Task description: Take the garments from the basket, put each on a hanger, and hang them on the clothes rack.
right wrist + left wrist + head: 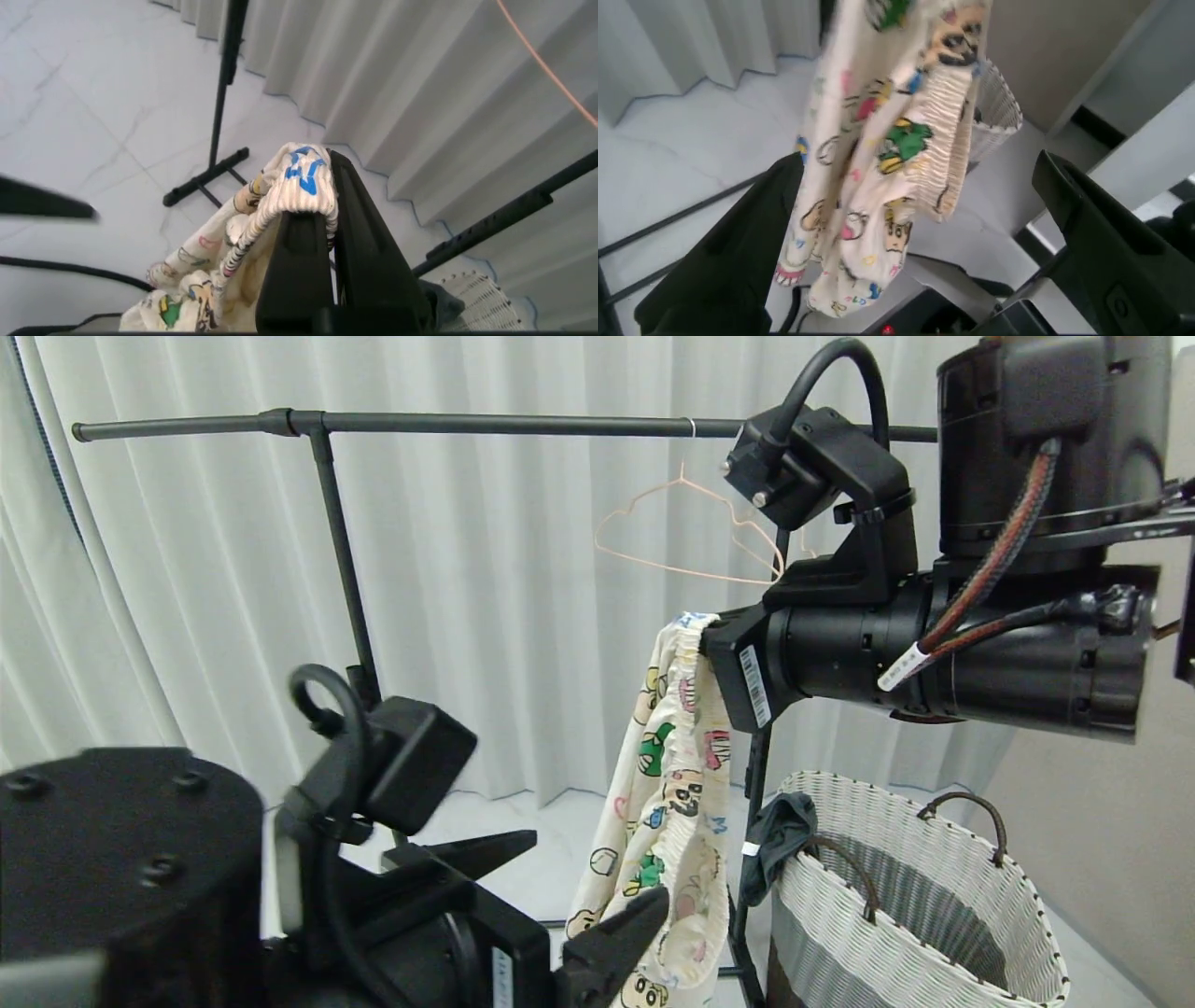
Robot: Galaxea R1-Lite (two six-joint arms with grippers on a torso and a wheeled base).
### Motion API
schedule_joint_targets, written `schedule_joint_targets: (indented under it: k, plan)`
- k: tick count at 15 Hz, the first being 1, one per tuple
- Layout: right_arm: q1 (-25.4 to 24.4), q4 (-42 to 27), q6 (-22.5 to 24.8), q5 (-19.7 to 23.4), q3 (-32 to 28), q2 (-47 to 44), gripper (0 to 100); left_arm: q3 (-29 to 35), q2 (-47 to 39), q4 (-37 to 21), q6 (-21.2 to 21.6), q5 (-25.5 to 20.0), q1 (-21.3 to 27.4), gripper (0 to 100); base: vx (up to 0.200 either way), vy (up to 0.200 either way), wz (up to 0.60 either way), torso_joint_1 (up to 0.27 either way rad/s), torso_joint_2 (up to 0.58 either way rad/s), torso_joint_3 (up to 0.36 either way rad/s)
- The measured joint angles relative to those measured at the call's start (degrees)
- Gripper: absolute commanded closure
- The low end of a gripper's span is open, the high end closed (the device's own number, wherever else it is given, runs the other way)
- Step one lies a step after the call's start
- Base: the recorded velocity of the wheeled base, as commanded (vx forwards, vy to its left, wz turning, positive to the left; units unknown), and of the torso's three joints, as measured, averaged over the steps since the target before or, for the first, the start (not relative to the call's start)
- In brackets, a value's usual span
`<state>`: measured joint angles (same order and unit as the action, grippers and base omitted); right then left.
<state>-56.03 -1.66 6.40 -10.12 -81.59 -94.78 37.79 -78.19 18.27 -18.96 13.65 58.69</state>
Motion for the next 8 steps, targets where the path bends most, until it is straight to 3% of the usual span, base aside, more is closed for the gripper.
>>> schedule_joint_targets:
  k: [5,8]
  plan:
    - [-1.9,0.0,-0.1,-2.0,-0.5,0.7,100,0.7,-11.1,7.4,-0.5,1.7,1.3,0,0.000,0.000,0.00,0.000,0.00,0.000]
    - [-1.9,-0.4,-0.1,-2.2,0.0,1.9,100,0.6,-16.4,9.8,-0.5,6.0,1.0,0,0.000,0.000,0.00,0.000,0.00,0.000]
